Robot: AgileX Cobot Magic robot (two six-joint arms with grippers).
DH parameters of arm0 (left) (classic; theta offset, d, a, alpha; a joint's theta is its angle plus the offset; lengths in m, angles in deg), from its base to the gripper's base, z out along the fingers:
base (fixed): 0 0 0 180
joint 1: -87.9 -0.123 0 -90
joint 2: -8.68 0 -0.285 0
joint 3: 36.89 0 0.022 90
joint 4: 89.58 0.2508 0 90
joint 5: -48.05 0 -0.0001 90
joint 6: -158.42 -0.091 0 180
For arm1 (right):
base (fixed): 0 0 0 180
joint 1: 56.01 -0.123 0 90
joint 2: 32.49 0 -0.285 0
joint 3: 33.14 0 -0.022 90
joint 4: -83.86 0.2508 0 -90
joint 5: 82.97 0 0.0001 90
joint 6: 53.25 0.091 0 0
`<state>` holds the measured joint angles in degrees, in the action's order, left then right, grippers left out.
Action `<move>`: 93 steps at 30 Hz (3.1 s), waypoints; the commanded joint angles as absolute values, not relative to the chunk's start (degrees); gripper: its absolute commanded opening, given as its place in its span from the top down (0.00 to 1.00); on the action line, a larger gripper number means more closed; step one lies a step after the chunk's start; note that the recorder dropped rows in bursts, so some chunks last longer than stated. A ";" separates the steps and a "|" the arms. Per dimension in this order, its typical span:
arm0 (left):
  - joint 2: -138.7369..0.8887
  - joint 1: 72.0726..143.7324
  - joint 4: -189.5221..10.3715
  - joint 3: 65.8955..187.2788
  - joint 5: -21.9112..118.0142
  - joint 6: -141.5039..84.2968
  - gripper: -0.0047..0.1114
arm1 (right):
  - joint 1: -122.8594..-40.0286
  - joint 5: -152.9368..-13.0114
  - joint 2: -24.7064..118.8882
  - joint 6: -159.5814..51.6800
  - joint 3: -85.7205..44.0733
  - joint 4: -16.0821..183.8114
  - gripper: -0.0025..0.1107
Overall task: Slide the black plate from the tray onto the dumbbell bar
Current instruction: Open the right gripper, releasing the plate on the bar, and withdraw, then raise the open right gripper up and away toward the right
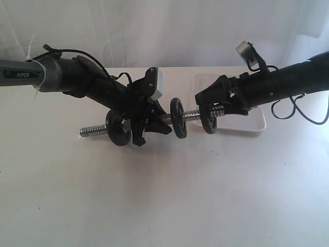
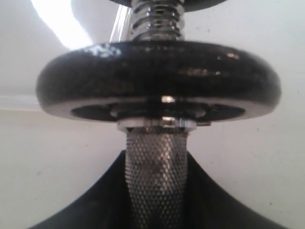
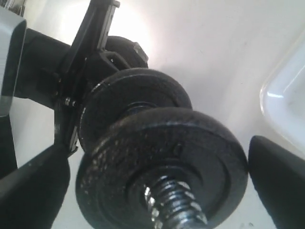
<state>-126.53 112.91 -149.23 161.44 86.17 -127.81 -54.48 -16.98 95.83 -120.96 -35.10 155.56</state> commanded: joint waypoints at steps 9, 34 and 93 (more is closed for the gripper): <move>-119.84 113.20 -157.94 162.66 88.36 -125.44 0.96 | -53.96 -13.91 93.98 -125.03 -37.19 153.82 0.16; -119.72 113.20 -151.16 162.66 87.50 -122.43 0.96 | -61.06 -27.53 89.48 -106.86 -40.42 124.32 0.98; -117.87 116.00 -159.49 165.97 82.65 -129.90 0.96 | -59.87 -34.84 74.71 -73.20 -32.26 95.71 0.98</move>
<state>-129.91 115.49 -145.59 164.69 80.23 -128.69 -60.29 -34.07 77.87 -74.41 -33.77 96.46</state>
